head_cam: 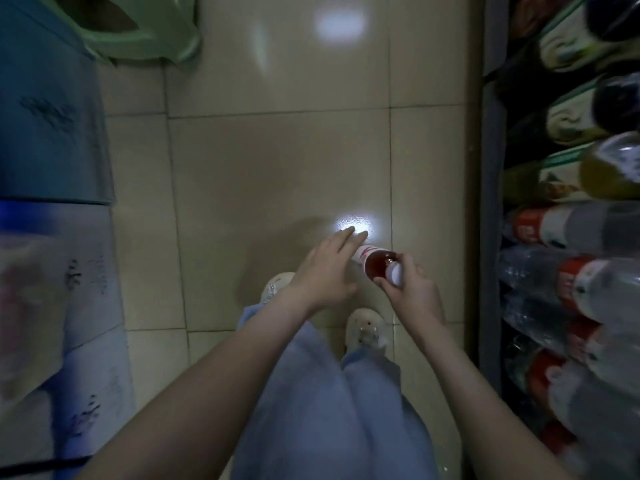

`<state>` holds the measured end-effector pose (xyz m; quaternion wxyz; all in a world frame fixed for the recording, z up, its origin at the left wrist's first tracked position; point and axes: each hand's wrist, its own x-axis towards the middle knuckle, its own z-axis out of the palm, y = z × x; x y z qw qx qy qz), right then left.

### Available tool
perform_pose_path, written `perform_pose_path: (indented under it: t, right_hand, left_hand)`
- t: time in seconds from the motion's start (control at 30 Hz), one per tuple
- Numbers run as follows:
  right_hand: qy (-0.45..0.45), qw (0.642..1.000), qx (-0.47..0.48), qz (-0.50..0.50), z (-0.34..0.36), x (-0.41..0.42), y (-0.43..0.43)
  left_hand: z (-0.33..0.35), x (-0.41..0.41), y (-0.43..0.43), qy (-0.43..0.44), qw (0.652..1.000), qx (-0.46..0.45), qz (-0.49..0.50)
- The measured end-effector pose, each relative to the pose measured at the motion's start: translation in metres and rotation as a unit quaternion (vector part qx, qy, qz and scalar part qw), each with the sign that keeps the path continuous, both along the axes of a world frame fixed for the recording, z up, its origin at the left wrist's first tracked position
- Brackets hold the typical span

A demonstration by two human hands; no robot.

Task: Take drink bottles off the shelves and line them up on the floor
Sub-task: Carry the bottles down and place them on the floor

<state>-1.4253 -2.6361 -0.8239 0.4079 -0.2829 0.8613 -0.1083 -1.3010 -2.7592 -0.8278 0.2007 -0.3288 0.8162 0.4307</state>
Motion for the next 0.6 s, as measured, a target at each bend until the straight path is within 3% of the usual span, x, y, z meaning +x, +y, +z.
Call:
perform_pose_path:
  t: [0.33, 0.6]
  right_hand:
    - [-0.094, 0.987, -0.118, -0.051, 0.362, 0.01, -0.04]
    - [-0.158, 0.923, -0.28, -0.213, 0.488, 0.009, -0.071]
  left_hand:
    - [0.288, 0.023, -0.047, 0.053, 0.997, 0.036, -0.042]
    - [0.455, -0.009, -0.107, 0.094, 0.991, 0.093, -0.039]
